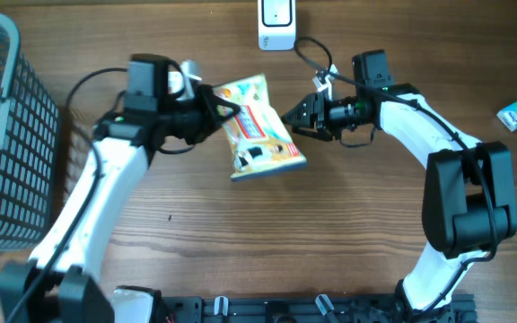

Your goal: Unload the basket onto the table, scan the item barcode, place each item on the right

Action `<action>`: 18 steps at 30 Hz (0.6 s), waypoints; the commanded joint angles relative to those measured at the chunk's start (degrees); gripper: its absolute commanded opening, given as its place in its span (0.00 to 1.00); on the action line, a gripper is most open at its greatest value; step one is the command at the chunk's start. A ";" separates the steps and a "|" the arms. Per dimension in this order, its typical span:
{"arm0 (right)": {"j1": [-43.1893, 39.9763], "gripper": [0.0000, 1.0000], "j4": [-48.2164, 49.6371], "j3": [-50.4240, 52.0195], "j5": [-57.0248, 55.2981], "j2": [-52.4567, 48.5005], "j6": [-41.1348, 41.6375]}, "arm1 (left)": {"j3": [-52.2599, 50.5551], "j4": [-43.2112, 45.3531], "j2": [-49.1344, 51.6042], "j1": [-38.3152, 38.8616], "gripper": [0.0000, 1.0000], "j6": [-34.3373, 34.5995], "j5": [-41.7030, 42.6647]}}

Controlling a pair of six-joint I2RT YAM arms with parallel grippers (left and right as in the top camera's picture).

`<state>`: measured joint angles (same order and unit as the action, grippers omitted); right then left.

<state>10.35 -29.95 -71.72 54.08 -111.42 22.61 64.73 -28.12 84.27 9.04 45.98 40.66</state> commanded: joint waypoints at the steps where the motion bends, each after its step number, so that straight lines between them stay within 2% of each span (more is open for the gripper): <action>1: 0.02 0.73 -2.64 -0.44 -12.66 1.40 -5.11 | 0.20 -1.60 -5.25 -4.98 0.04 13.55 2.38; 2: 0.02 0.84 -3.37 -0.44 -13.77 1.40 -5.07 | 0.20 -2.29 -5.75 -5.70 0.04 17.22 2.40; 4: 0.02 0.94 -4.87 -0.44 -16.98 1.40 -5.09 | 0.20 -2.95 -6.36 -6.62 0.04 26.75 2.43; 8: 0.04 0.94 -8.55 -0.26 -21.66 1.38 -5.03 | 0.20 -3.02 -6.51 -6.82 0.04 47.23 6.16; 10: 0.02 0.95 -9.94 -0.22 -23.34 1.38 -4.96 | 0.20 -2.97 -6.51 -6.88 0.04 53.79 8.74; 13: 0.02 0.95 -10.64 -0.17 -23.76 1.38 -4.96 | 0.20 -2.89 -6.54 -7.91 0.04 58.77 11.96; 16: 0.04 0.95 -11.10 -0.15 -23.76 1.36 -4.59 | 0.20 -2.75 -6.54 -10.08 0.04 60.08 15.52; 18: 0.04 0.95 -11.17 -0.15 -24.26 1.25 -4.55 | 0.20 -2.19 -6.54 -12.20 0.04 63.54 21.55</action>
<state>10.33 -40.93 -71.72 31.40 -111.42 18.48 64.75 -31.27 79.00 -0.58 102.61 52.34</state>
